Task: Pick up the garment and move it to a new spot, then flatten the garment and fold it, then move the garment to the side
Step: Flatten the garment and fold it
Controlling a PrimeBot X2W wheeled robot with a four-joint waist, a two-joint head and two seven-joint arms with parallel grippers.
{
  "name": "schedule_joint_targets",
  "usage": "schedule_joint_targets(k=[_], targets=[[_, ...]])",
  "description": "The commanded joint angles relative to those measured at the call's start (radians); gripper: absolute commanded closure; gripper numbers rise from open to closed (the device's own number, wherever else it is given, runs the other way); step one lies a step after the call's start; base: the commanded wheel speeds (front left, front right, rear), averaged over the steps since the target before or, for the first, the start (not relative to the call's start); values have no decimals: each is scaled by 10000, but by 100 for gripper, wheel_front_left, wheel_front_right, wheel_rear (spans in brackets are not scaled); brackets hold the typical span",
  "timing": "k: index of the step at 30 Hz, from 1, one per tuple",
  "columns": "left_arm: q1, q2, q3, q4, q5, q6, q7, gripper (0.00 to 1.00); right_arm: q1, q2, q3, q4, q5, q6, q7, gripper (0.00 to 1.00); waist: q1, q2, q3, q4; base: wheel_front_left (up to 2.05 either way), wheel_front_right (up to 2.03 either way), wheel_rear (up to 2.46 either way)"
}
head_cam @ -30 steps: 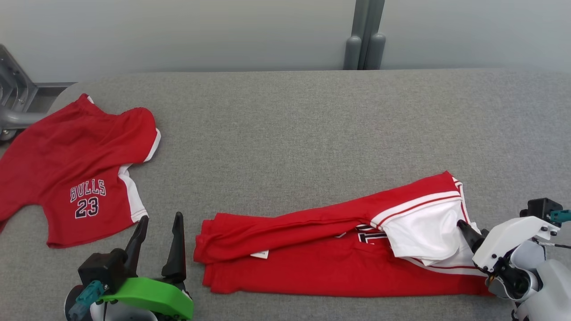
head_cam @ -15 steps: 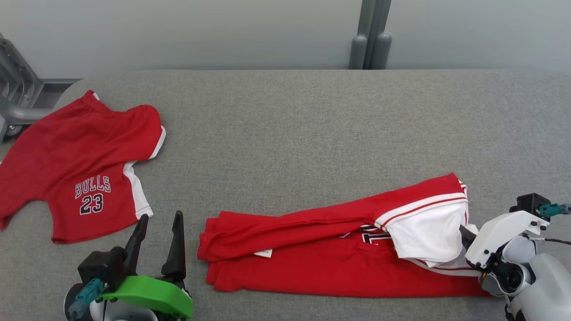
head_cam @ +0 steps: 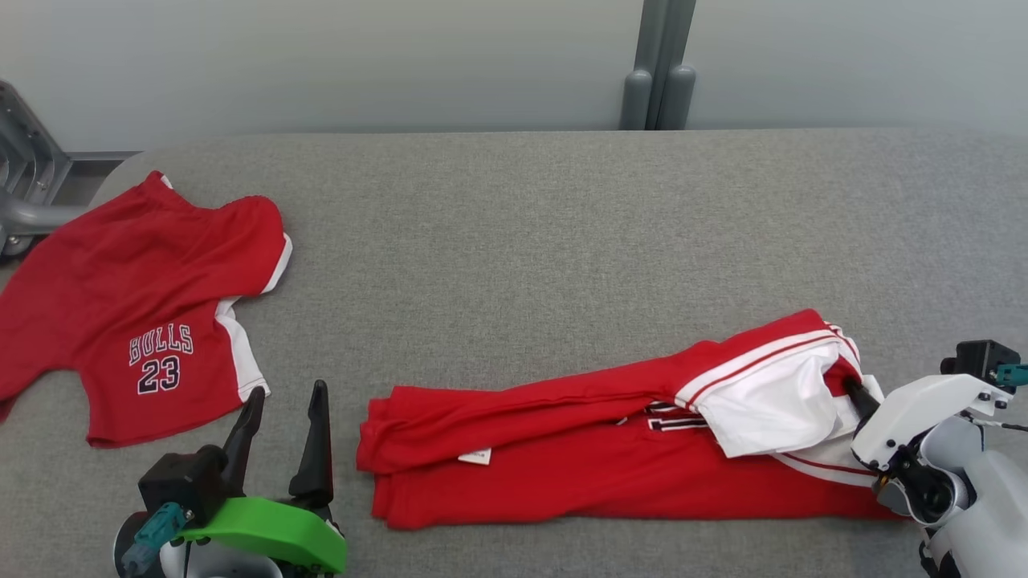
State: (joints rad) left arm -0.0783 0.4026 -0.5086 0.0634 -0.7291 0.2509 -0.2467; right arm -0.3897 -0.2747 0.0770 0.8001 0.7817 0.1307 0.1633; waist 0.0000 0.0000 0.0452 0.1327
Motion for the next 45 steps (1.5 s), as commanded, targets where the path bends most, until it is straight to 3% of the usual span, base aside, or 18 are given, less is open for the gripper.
schedule_joint_targets(k=[1, 14, 20, 34, 45], targets=[[28, 65, 27, -43, -31, 32, -23, 0, -101, -155, -48, 3, 77, 1, -128, 100, 0, 0, -14, -37, 0, 0, 0], [99, 98, -38, -48, -40, 22, -43, 0, -67, -833, -348, 345, 78, -1, -1196, 100, 0, 0, -139, -340, 0, 0, 0], [145, 105, -87, -42, -49, 48, -30, 0, 113, -1220, -68, -320, -226, -1, -1866, 100, 0, 0, -249, -428, 0, 0, 0], [271, 100, -127, 30, -146, 15, -41, 0, 672, -935, 804, -2561, -532, 1, -2186, 100, 0, 0, -524, -228, 0, 0, 0], [224, -26, -163, 144, -192, -31, -80, 0, 869, -170, 1667, -3874, -946, 1, -1606, 100, 0, 0, -605, 231, 0, 0, 0]])
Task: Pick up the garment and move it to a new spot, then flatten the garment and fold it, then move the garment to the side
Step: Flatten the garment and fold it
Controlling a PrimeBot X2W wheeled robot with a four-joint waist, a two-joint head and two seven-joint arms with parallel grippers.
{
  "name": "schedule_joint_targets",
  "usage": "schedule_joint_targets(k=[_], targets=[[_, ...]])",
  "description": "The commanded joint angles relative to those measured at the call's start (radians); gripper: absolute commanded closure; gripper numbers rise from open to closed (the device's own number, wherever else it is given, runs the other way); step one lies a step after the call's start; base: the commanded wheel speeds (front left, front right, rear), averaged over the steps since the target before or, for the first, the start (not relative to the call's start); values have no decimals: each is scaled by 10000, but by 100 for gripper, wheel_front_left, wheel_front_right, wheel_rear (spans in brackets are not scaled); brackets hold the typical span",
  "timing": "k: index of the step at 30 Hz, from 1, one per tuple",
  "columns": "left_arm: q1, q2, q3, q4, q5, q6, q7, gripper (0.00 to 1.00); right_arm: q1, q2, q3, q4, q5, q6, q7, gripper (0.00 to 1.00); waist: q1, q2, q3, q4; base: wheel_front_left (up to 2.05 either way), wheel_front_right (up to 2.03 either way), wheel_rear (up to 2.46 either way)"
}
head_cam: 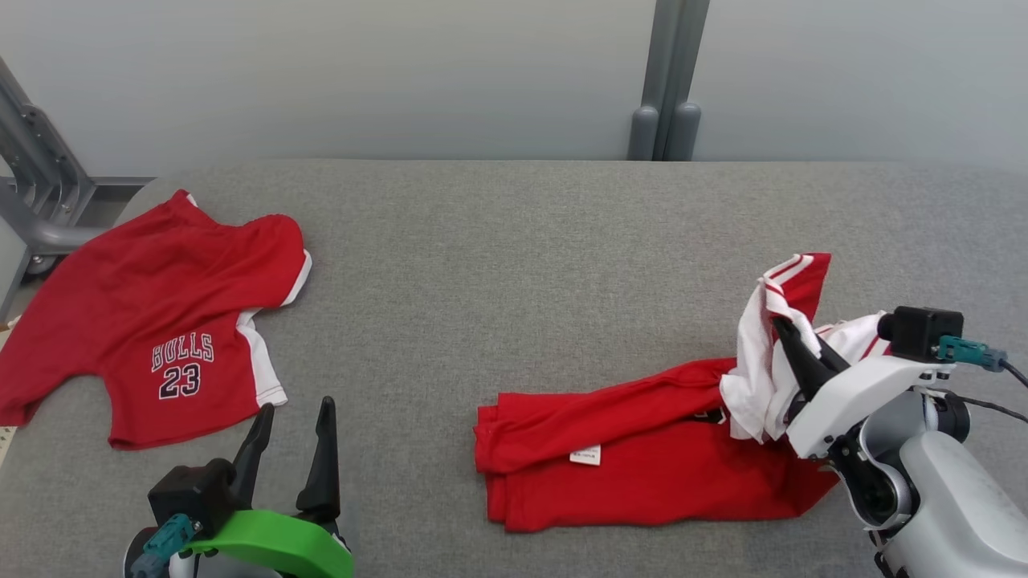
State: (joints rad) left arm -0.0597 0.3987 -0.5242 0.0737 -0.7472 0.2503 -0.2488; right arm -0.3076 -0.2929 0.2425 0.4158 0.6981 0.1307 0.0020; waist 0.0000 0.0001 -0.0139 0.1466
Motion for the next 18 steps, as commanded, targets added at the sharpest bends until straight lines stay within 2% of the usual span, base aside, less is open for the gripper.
schedule_joint_targets(k=[1, 12, 18], targets=[[25, -3, -8, 54, -11, -36, -66, 0, 1, 113, 78, -10, -102, 1, 40, 100, 0, -1, -18, 151, 0, 0, 0], [-122, -109, -55, 206, 35, -150, -80, 0, -536, 1408, 813, 701, 90, 2, -141, 100, 0, -1, 70, 980, 0, 0, 0], [-217, -94, -69, 277, 58, -187, -61, 0, -836, 1840, 1274, 1315, 300, 2, -332, 100, 0, -1, 159, 1366, 0, 0, 0]])
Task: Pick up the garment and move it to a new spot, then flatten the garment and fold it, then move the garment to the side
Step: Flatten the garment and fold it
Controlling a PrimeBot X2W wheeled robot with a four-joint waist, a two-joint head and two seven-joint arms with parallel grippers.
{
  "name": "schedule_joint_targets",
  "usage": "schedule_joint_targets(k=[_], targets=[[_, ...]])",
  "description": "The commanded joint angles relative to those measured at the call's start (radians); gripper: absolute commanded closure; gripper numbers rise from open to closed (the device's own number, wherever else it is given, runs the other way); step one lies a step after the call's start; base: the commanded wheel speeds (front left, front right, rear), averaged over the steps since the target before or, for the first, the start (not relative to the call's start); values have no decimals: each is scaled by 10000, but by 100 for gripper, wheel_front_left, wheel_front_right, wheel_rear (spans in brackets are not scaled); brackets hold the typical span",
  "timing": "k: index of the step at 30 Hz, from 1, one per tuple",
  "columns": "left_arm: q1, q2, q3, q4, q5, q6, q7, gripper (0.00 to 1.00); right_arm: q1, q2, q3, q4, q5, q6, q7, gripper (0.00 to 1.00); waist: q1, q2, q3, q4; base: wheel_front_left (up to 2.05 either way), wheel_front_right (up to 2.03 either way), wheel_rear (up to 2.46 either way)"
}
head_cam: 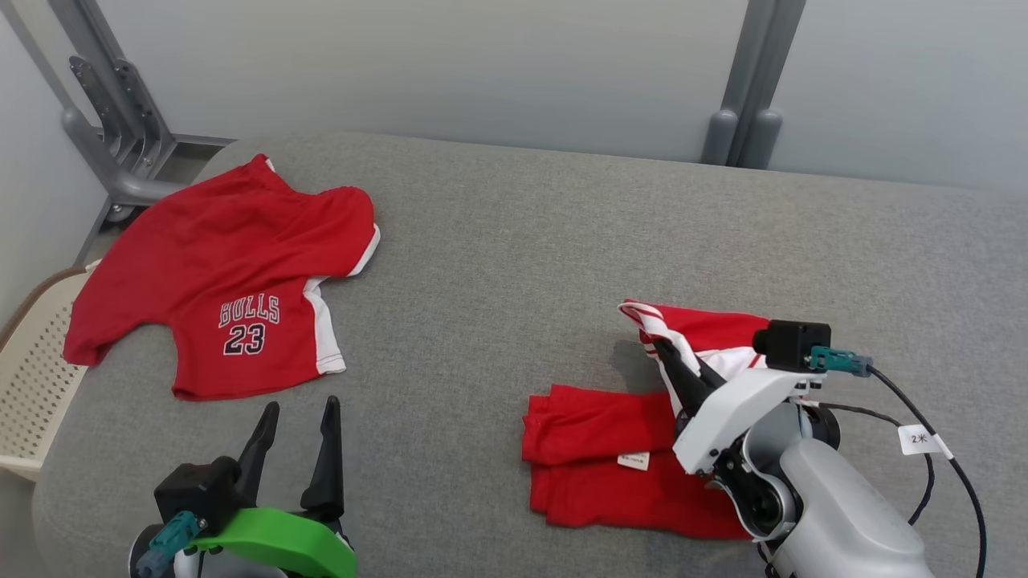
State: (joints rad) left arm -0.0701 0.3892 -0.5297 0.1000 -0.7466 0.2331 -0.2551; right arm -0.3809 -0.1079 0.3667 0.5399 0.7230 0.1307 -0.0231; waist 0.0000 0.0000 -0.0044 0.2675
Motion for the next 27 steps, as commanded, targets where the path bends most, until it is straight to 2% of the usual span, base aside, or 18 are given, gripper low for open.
schedule_joint_targets(k=[1, 7, 21, 22, 23, 24, 25, 27], targets=[[-122, -1, -20, 22, 53, -21, 5, 0, -161, 42, 108, 186, 89, 2, -101, 100, 0, 0, 80, 214, 0, 0, 0], [-154, 31, 4, 60, 49, -20, -2, 0, -362, 270, 609, 711, 384, 2, -308, 100, 0, 0, 128, 435, 0, 0, 0], [-199, 61, -15, 101, 33, -5, -18, 0, -600, 510, 1904, 1383, 1070, 2, -612, 100, 0, 0, 129, 424, 0, 0, 0], [-194, 70, -18, 107, 27, -6, -17, 0, -624, 518, 1999, 1406, 1130, 2, -610, 76, 0, 0, 122, 411, 0, 0, 0], [-191, 76, -21, 114, 20, -8, -17, 0, -662, 519, 2097, 1424, 1191, 2, -620, 57, 0, 0, 114, 397, 0, 0, 0], [-191, 80, -23, 123, 13, -7, -17, 0, -698, 517, 2183, 1446, 1238, 2, -641, 18, 0, 0, 102, 382, 0, 0, 0], [-187, 82, -29, 129, 7, -6, -17, 0, -717, 520, 2264, 1464, 1313, 2, -650, 0, 0, 0, 83, 366, 0, 0, 0], [-173, 87, -40, 135, 1, 4, -13, 0, -742, 530, 2473, 1436, 1470, 2, -637, 0, 0, 0, 55, 332, 0, 0, 0]])
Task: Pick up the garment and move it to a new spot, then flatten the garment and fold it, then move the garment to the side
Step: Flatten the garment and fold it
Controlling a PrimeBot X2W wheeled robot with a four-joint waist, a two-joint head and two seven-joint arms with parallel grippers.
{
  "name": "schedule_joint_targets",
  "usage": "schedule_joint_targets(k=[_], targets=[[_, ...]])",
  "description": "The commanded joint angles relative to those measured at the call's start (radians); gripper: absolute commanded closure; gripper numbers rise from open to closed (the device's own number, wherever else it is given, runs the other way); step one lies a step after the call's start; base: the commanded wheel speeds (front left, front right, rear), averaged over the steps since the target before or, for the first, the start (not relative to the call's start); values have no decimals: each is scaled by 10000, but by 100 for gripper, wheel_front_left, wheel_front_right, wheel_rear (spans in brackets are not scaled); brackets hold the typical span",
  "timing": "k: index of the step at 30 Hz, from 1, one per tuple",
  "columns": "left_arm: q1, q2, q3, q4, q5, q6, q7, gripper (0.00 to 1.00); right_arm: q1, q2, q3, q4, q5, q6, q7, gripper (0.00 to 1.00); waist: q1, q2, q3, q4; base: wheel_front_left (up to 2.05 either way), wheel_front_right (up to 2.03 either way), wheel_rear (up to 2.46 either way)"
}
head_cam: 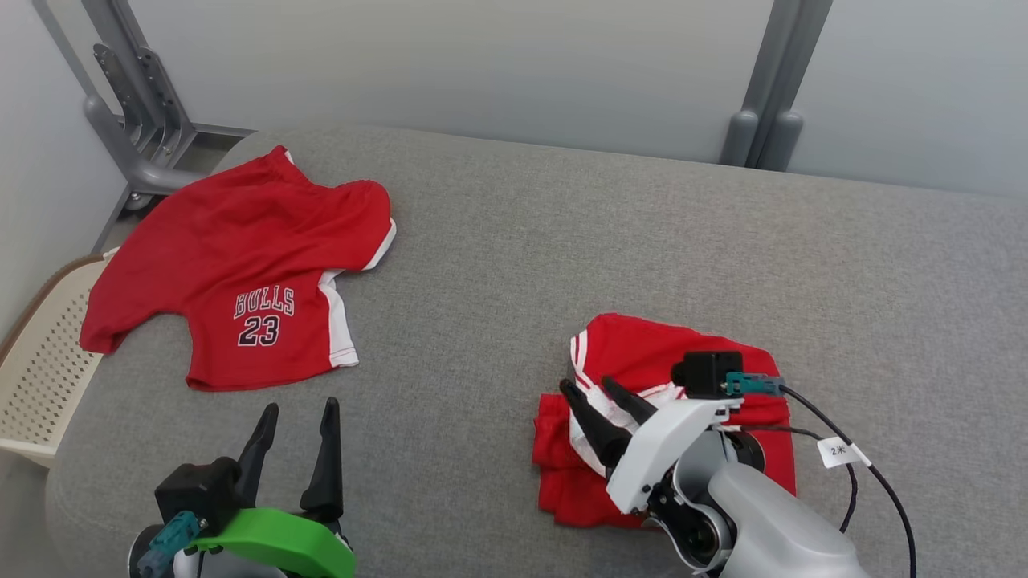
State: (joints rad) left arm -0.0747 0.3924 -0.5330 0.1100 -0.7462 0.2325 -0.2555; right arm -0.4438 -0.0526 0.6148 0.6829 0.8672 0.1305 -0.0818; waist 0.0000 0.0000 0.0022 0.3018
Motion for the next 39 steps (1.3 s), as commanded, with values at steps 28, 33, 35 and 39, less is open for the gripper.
schedule_joint_targets(k=[28, 33, 35, 39], targets=[[359, 126, 45, -253, -111, 237, -6, 0, 1117, -2980, -1679, -3907, 252, 4, -672, 0, 0, 0, -313, -1082, 0, 0, 0], [387, 125, 79, -248, -111, 237, -13, 0, 1979, -2909, -2619, -4299, -681, 4, -440, 0, 0, 0, -312, -1172, 0, 0, 0], [379, 129, 90, -250, -100, 223, -18, 0, 2300, -2747, -3025, -4501, -980, 4, -316, 0, 0, 0, -316, -1192, 0, 0, 0], [373, 123, 114, -279, -57, 212, -36, 0, 2859, -2369, -3851, -4936, -1692, 4, -17, 0, 0, 0, -314, -1232, 0, 0, 0]])
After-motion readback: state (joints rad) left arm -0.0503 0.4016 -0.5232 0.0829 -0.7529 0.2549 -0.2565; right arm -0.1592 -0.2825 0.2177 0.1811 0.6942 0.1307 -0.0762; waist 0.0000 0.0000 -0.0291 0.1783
